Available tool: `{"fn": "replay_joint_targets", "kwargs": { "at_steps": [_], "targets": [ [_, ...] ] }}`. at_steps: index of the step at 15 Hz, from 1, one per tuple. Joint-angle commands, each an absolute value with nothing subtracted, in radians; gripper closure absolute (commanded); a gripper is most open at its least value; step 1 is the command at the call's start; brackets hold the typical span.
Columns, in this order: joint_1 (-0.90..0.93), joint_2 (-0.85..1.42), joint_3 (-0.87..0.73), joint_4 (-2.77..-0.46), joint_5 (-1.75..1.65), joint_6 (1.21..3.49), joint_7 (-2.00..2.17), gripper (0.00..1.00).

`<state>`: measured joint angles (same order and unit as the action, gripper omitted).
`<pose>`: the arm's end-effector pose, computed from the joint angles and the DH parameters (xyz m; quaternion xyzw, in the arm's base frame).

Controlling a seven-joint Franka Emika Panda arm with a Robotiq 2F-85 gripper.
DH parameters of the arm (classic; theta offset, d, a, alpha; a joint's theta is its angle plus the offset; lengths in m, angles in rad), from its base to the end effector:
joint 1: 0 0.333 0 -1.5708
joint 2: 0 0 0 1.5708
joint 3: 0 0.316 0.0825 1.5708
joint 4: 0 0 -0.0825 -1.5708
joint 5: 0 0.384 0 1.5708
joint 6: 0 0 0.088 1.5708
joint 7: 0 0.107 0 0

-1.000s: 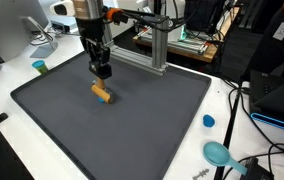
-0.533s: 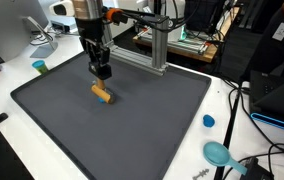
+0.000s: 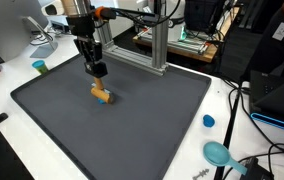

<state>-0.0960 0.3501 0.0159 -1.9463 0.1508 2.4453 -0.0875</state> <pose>0.6288 -0.0508 0.3157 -0.9944 0.0510 -0.0784 0.0488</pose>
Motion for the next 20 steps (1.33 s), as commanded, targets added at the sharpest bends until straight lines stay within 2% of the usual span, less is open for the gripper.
{"fn": "replay_joint_targets", "kwargs": {
  "at_steps": [1, 8, 20],
  "targets": [
    [-0.109, 0.394, 0.038, -1.963, 0.218, 2.442, -0.139, 0.78],
    [0.006, 0.383, -0.015, -1.989, -0.031, 2.428, 0.024, 0.78],
    [-0.039, 0.413, 0.004, -1.945, 0.042, 2.32, -0.049, 0.78]
  ]
}}
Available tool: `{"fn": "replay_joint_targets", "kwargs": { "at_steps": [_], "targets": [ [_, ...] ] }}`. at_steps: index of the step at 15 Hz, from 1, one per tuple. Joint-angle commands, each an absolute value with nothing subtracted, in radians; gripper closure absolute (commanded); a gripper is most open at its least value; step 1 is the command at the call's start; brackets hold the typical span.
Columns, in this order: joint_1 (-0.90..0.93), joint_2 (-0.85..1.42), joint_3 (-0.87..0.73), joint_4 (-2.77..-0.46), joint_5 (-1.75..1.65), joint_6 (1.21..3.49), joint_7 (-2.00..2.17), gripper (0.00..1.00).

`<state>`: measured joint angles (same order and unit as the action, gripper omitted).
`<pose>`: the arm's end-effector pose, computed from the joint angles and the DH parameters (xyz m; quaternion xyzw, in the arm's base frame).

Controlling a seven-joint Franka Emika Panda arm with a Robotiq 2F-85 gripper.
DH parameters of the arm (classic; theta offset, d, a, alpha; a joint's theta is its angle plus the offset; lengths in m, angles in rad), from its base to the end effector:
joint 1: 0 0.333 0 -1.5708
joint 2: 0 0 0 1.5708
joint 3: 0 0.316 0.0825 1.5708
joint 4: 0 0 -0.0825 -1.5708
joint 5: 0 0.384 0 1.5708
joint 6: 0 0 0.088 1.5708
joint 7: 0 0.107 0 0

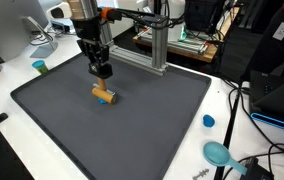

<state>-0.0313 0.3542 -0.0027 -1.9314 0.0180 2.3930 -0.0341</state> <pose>0.6297 -0.0212 0.3144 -0.9985 0.0061 -0.0538 0.0042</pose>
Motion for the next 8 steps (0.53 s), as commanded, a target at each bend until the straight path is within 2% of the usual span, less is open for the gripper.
{"fn": "replay_joint_targets", "kwargs": {
  "at_steps": [1, 8],
  "targets": [
    [-0.036, 0.413, 0.004, -1.945, 0.037, 2.315, -0.048, 0.78],
    [-0.022, 0.402, -0.009, -1.96, -0.016, 2.308, -0.042, 0.78]
  ]
}}
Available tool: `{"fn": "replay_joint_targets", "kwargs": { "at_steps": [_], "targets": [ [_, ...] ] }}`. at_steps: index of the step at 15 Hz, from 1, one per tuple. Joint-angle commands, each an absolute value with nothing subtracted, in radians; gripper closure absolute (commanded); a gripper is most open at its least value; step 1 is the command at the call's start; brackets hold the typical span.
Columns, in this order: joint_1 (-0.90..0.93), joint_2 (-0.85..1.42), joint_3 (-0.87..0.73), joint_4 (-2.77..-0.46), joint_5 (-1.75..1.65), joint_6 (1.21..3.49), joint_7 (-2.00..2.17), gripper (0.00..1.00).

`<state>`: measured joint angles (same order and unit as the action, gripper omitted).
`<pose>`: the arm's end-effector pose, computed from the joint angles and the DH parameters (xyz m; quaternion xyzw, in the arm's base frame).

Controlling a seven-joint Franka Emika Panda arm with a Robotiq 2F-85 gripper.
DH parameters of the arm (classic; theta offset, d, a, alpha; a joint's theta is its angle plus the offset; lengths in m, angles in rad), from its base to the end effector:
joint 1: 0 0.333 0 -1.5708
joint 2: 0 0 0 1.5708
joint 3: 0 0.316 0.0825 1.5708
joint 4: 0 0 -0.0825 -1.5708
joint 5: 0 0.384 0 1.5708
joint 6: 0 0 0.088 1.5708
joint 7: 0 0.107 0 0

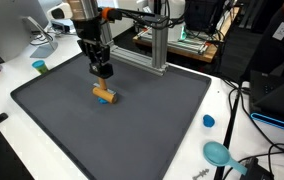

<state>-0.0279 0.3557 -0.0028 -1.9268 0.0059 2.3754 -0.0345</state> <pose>0.6293 -0.0192 0.3138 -0.9989 0.0000 -0.0465 0.0001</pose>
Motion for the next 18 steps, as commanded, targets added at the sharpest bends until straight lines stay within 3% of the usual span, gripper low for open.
{"fn": "replay_joint_targets", "kwargs": {
  "at_steps": [1, 4, 5, 6, 7, 18],
  "targets": [
    [-0.027, 0.399, -0.004, -1.963, -0.008, 2.308, -0.059, 0.78],
    [-0.071, 0.389, 0.039, -1.957, 0.108, 2.351, -0.163, 0.78],
    [-0.038, 0.355, 0.002, -1.926, 0.03, 2.372, -0.089, 0.53],
    [-0.047, 0.355, 0.005, -1.926, 0.047, 2.372, -0.112, 0.53],
    [-0.055, 0.355, 0.007, -1.926, 0.059, 2.372, -0.128, 0.78],
    [-0.003, 0.29, -0.033, -1.985, -0.07, 2.43, 0.041, 0.78]
  ]
}}
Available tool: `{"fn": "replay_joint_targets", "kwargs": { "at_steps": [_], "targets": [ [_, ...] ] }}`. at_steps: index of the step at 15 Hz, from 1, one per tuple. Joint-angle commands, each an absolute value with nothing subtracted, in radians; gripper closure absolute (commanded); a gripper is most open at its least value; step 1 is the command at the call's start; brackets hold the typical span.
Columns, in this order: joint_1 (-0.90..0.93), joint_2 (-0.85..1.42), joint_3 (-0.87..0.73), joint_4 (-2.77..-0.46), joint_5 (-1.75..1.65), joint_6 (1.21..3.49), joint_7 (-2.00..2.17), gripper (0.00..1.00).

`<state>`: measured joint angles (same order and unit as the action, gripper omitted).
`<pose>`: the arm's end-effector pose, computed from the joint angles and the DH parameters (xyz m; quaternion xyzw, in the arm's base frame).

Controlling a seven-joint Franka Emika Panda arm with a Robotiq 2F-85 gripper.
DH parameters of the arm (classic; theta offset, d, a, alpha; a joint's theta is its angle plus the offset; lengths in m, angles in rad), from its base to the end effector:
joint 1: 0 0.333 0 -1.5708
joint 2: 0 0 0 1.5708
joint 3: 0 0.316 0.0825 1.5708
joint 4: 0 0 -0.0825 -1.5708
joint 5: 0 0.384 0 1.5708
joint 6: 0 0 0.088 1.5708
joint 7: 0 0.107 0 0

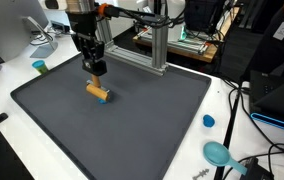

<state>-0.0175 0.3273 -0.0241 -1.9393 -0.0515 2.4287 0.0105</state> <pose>0.6309 -0.0256 0.3315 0.9964 -0.0070 0.0806 0.0234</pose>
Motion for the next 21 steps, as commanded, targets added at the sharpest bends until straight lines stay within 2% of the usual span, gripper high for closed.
{"fn": "replay_joint_targets", "kwargs": {
  "at_steps": [1, 6, 11, 12, 13, 14, 21],
  "targets": [
    [-0.006, 0.278, -0.026, -2.006, -0.055, 2.449, 0.036, 0.78],
    [-0.029, 0.193, -0.003, -2.144, 0.038, 2.609, -0.004, 0.78],
    [-0.015, 0.178, -0.006, -2.21, 0.034, 2.649, 0.016, 0.78],
    [-0.015, 0.212, -0.014, -2.167, 0.013, 2.621, 0.014, 0.53],
    [-0.014, 0.211, -0.013, -2.176, 0.013, 2.627, 0.014, 0.53],
    [-0.01, 0.218, -0.018, -2.175, 0.006, 2.648, 0.034, 0.78],
    [0.006, 0.276, -0.036, -2.139, -0.034, 2.686, 0.107, 0.78]
  ]
}}
